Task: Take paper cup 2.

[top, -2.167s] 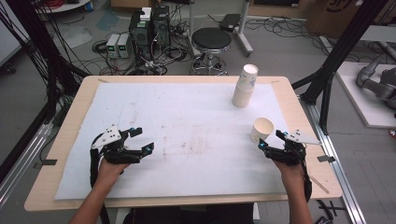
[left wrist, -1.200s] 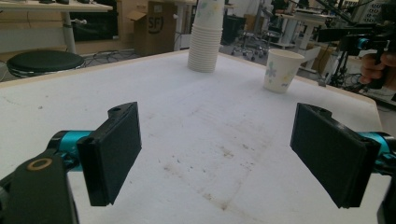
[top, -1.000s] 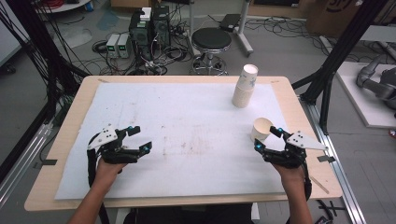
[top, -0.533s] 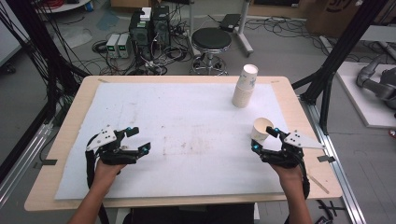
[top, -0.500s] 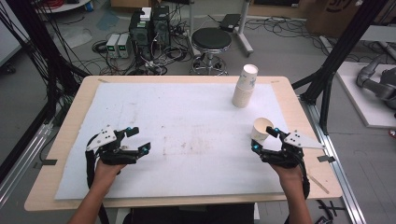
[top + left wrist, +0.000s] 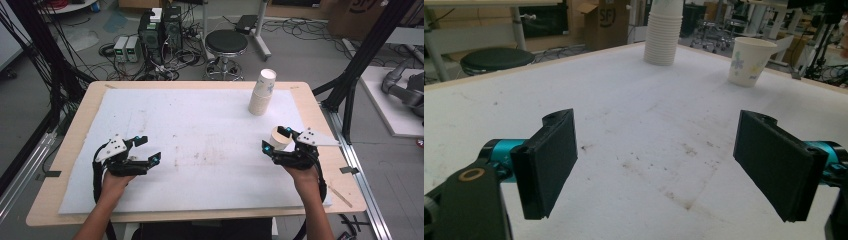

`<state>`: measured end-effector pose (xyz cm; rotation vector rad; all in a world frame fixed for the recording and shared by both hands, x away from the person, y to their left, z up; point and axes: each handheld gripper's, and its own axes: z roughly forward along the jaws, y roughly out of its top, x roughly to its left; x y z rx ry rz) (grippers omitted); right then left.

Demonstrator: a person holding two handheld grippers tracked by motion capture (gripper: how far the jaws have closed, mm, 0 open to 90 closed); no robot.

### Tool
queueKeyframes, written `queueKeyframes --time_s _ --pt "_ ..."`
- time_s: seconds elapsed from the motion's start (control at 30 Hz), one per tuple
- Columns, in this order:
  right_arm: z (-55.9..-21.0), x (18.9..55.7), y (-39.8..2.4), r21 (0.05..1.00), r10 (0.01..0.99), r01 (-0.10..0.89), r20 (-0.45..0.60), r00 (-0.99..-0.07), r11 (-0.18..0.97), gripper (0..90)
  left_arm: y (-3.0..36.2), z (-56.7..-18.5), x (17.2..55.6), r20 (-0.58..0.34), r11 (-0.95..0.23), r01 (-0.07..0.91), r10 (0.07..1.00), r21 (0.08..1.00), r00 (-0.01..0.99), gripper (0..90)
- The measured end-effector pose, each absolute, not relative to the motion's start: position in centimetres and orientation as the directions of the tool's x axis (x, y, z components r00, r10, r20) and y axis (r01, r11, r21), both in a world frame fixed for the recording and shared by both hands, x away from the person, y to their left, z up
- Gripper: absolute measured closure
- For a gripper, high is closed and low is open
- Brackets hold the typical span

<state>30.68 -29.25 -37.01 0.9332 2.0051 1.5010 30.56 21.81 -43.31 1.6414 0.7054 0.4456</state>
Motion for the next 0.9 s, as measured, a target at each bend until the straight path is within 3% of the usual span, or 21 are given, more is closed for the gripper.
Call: queueKeyframes --time_s 0.37,0.9 --pt "-34.1 35.3 -28.2 0.942 0.786 0.271 0.012 -0.618 0.199 19.7 21.6 -43.6 30.8 -0.143 -0.061 0.241 0.655 0.969 0.742 17.9" --pt "-30.8 42.1 -27.4 0.916 0.828 0.328 -0.008 -0.560 0.230 19.7 21.4 -43.9 30.9 -0.139 -0.079 0.244 0.636 0.967 0.759 17.9"
